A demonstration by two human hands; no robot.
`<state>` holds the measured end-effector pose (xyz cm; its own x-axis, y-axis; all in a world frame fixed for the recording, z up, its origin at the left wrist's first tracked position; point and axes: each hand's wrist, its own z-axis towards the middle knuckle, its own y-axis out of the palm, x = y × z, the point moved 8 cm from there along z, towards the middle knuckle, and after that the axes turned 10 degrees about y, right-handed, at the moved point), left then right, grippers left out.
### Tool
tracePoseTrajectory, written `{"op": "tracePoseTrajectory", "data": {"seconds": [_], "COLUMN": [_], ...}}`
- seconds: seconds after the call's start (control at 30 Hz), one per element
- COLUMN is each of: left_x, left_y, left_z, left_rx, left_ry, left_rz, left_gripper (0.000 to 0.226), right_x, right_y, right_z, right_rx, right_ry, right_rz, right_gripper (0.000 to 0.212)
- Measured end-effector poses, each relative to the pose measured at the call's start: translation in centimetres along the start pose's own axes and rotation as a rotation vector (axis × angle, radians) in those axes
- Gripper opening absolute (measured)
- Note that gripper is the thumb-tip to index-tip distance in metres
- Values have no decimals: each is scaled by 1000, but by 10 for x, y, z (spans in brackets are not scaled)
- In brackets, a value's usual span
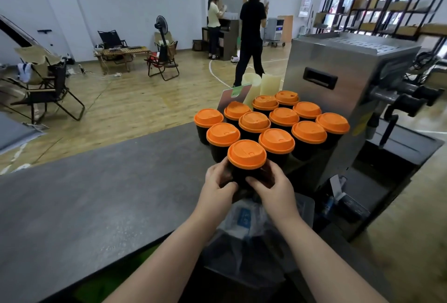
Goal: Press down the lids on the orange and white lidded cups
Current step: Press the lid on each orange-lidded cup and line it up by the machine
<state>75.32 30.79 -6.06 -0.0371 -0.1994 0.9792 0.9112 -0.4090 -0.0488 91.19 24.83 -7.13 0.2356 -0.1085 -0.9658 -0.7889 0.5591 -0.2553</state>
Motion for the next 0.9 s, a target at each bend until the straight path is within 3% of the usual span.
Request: {"op": "tracePoseTrajectory", "data": {"seconds": [0.13, 0.23, 0.3, 0.4, 0.63, 0.9], "left_x": [-6, -11, -8, 5, 22, 40], "left_y": [-5, -24, -48, -104, -271, -490], "left_z": [-4, -16, -25, -40, -105, -247], "left_rx": [19, 63, 76, 161, 317, 724], "left_ry": [-80, -129, -94, 26, 74, 54], "left_rz": [-88, -157, -124, -23, 99, 188], "left_gripper": [66, 42, 37, 40, 30, 30], "right_x": [3, 3, 0, -19, -87, -159], "right_y": [-3, -4, 8, 43, 192, 399], "right_z": [-9, -30, -45, -66, -114, -230], "right_rx": [54, 111, 48, -98, -410, -741], "right_ry": [31, 16, -4, -49, -94, -122], "right_rz": [-2, 1, -16, -55, 24, 59], "right_gripper": [49, 32, 18, 14, 25, 29]}}
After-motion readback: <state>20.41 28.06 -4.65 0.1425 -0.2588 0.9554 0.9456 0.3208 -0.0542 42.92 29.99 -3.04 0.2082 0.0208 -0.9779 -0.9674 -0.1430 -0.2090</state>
